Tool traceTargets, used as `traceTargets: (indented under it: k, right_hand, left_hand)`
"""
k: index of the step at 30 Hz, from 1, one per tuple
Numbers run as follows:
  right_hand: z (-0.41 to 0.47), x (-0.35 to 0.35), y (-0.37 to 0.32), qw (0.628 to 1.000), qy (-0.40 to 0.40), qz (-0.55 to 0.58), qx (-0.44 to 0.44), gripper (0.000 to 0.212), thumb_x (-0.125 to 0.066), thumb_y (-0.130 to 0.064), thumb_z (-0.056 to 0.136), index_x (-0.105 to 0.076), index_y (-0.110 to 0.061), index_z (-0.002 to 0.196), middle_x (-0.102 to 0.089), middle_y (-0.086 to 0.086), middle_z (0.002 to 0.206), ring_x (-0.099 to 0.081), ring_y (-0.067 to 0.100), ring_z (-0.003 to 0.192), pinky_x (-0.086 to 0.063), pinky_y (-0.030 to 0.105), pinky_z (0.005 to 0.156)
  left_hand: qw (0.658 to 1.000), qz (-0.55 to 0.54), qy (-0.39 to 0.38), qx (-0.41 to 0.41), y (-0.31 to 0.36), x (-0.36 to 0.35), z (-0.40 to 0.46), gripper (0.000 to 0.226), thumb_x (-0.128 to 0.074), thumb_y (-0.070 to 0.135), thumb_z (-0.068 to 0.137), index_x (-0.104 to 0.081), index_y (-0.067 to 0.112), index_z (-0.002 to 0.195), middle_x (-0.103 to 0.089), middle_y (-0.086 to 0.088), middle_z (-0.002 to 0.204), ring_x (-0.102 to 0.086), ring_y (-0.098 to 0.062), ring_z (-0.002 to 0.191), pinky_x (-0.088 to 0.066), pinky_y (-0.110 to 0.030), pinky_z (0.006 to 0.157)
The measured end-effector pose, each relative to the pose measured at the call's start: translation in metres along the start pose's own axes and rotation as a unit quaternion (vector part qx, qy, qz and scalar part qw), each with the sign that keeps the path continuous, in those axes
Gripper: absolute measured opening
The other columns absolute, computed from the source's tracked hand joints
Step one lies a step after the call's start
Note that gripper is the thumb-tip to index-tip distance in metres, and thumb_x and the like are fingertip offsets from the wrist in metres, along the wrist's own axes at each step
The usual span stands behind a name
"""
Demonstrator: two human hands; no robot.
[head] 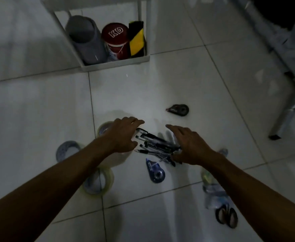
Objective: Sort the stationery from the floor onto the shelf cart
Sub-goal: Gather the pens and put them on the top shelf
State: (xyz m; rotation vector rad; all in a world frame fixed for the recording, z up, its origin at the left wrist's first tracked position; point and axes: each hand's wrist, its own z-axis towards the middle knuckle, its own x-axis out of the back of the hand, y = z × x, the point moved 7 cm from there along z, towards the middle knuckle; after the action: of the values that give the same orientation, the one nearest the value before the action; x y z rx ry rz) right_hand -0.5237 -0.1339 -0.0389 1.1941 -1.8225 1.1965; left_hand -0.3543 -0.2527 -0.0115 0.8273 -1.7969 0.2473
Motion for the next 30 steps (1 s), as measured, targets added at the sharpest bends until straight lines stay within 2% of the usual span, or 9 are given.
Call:
traceTargets:
  k: [4, 7, 12, 15, 18, 21, 23, 26, 30]
  right_hand:
    - [0.011, -0.031, 0.002, 1.0, -0.025, -0.016, 0.006, 0.126, -0.083, -0.051, 0.062, 0.001, -0.03, 0.153, -0.023, 0.004, 0.156, -0.031, 0.026, 0.136, -0.031, 0.042, 0.11]
    - [0.011, -0.039, -0.006, 0.999, 0.003, -0.038, 0.021, 0.119, -0.081, -0.051, 0.065, -0.003, -0.028, 0.153, -0.03, 0.005, 0.152, -0.035, 0.025, 0.131, -0.034, 0.042, 0.107]
    - [0.017, -0.041, -0.023, 0.997, 0.043, -0.062, 0.025, 0.11, -0.074, -0.053, 0.069, -0.01, -0.023, 0.153, -0.033, 0.008, 0.148, -0.035, 0.027, 0.13, -0.033, 0.042, 0.106]
    - [0.028, -0.044, -0.035, 0.996, 0.05, -0.069, 0.026, 0.104, -0.073, -0.056, 0.07, -0.019, -0.018, 0.15, -0.035, 0.009, 0.145, -0.035, 0.028, 0.129, -0.032, 0.042, 0.107]
    - [0.039, -0.042, -0.044, 0.992, 0.068, -0.105, 0.032, 0.086, -0.07, -0.058, 0.069, -0.038, -0.017, 0.138, -0.043, 0.009, 0.13, -0.043, 0.027, 0.117, -0.037, 0.039, 0.098]
    - [0.048, -0.044, -0.046, 0.995, 0.053, -0.087, 0.0, 0.083, -0.073, -0.058, 0.068, -0.041, -0.013, 0.129, -0.044, 0.01, 0.121, -0.044, 0.027, 0.107, -0.043, 0.038, 0.09]
    - [0.049, -0.047, -0.046, 0.996, 0.057, -0.069, -0.012, 0.067, -0.072, -0.045, 0.077, -0.042, -0.01, 0.125, -0.046, 0.01, 0.12, -0.046, 0.027, 0.104, -0.046, 0.037, 0.086]
    - [0.047, -0.048, -0.043, 0.994, 0.091, -0.052, -0.012, 0.031, -0.053, -0.018, 0.093, -0.044, -0.008, 0.121, -0.051, 0.013, 0.119, -0.048, 0.025, 0.102, -0.046, 0.033, 0.085]
    - [0.049, -0.047, -0.034, 0.996, 0.085, -0.029, -0.02, 0.03, -0.054, -0.02, 0.092, -0.048, -0.005, 0.117, -0.054, 0.013, 0.115, -0.052, 0.028, 0.1, -0.044, 0.034, 0.083]
  left_hand:
    - [1.0, -0.014, 0.015, -0.011, -0.001, -0.018, 0.004, 0.093, -0.07, 0.05, 0.076, -0.022, 0.023, 0.15, -0.03, -0.006, 0.154, -0.033, -0.027, 0.136, -0.028, -0.041, 0.111]
    - [0.999, -0.03, 0.014, -0.015, 0.001, -0.027, -0.004, 0.103, -0.071, 0.059, 0.073, -0.016, 0.022, 0.152, -0.027, -0.007, 0.155, -0.03, -0.027, 0.139, -0.027, -0.04, 0.113]
    - [0.999, -0.041, 0.031, 0.005, -0.004, -0.026, -0.011, 0.108, -0.074, 0.059, 0.07, -0.017, 0.021, 0.152, -0.029, -0.007, 0.154, -0.031, -0.026, 0.138, -0.028, -0.038, 0.111]
    - [0.999, -0.038, 0.035, 0.012, -0.011, -0.024, -0.01, 0.108, -0.075, 0.057, 0.07, -0.016, 0.02, 0.152, -0.03, -0.007, 0.154, -0.032, -0.026, 0.137, -0.03, -0.039, 0.111]
    - [0.998, -0.037, 0.057, 0.02, -0.017, -0.021, -0.009, 0.106, -0.075, 0.057, 0.07, -0.019, 0.02, 0.152, -0.033, -0.007, 0.151, -0.035, -0.026, 0.134, -0.03, -0.037, 0.107]
    - [0.996, -0.038, 0.073, 0.025, -0.022, -0.019, -0.009, 0.104, -0.074, 0.058, 0.071, -0.021, 0.019, 0.151, -0.037, -0.007, 0.149, -0.038, -0.026, 0.131, -0.033, -0.035, 0.103]
    - [0.996, -0.045, 0.078, 0.028, -0.024, -0.019, -0.008, 0.104, -0.074, 0.059, 0.071, -0.021, 0.019, 0.151, -0.038, -0.007, 0.149, -0.039, -0.027, 0.131, -0.033, -0.036, 0.103]
    - [0.995, -0.049, 0.082, 0.031, -0.027, -0.021, -0.007, 0.101, -0.073, 0.057, 0.072, -0.022, 0.02, 0.151, -0.038, -0.006, 0.149, -0.039, -0.026, 0.131, -0.033, -0.037, 0.105]
    - [0.994, -0.051, 0.09, 0.031, -0.029, -0.021, -0.005, 0.096, -0.071, 0.056, 0.075, -0.023, 0.021, 0.151, -0.039, -0.006, 0.148, -0.039, -0.025, 0.131, -0.033, -0.037, 0.104]
